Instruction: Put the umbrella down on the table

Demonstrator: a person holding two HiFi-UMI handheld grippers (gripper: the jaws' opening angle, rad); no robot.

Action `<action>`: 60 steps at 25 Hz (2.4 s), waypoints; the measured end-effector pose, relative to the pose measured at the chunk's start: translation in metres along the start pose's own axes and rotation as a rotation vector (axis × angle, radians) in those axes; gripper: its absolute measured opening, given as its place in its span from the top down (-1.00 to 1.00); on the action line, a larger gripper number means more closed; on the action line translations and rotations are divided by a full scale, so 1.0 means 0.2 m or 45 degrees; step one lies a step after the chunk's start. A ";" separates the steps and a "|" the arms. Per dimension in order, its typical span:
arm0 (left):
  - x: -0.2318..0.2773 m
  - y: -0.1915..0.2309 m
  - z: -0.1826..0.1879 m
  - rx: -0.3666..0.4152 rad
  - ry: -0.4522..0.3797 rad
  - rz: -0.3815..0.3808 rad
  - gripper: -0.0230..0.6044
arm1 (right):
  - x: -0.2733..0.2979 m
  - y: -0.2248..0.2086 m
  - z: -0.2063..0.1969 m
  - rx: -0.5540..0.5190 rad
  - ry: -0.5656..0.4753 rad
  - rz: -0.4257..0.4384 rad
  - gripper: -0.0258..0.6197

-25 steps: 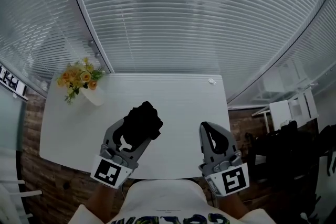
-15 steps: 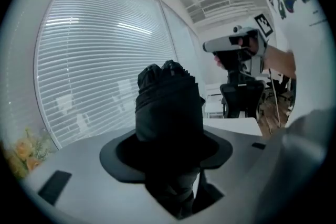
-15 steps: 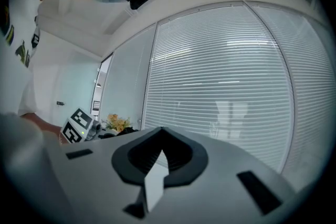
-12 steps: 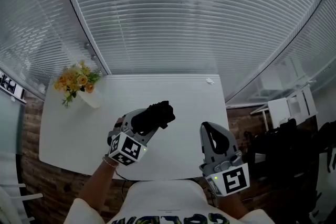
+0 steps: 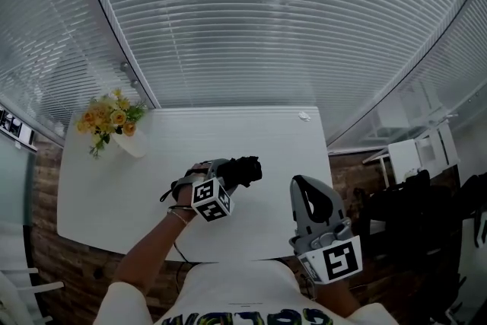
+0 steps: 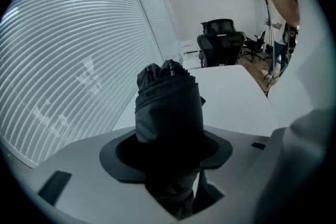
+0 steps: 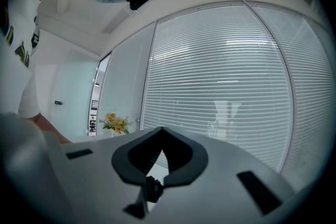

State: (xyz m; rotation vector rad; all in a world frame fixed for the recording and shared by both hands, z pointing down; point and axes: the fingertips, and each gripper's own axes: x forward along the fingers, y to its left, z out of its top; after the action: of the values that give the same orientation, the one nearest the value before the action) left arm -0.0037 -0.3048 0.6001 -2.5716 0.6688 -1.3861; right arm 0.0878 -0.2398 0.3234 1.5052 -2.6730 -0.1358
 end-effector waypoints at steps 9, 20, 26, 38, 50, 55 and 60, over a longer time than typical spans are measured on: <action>0.29 -0.13 -0.12 0.159 0.212 -0.085 0.11 | 0.00 0.00 -0.02 0.017 0.009 -0.012 0.89; 0.47 -0.24 -0.22 0.284 0.351 -0.180 0.11 | 0.00 0.00 -0.04 0.020 0.023 -0.017 0.89; 0.49 -0.26 -0.22 0.282 0.363 -0.215 0.09 | 0.00 0.00 -0.04 0.014 0.024 -0.014 0.89; 0.43 -0.23 -0.19 0.205 0.285 -0.162 -0.14 | 0.01 0.01 -0.03 -0.002 0.025 0.005 0.89; -0.01 -0.03 0.01 -0.206 -0.040 -0.031 -0.13 | 0.04 0.03 -0.04 -0.011 0.034 0.023 0.89; -0.30 0.12 0.17 -0.550 -0.401 0.062 -0.11 | 0.06 0.05 -0.04 -0.017 0.040 0.029 0.89; -0.63 0.24 0.27 -0.731 -0.708 0.193 0.03 | 0.06 0.07 -0.04 -0.028 0.041 0.037 0.89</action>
State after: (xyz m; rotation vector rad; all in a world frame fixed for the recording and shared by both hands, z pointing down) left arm -0.0347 -0.2959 0.4571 -3.0257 1.2470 -0.4133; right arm 0.0705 -0.2444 0.3327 1.4488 -2.6581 -0.1378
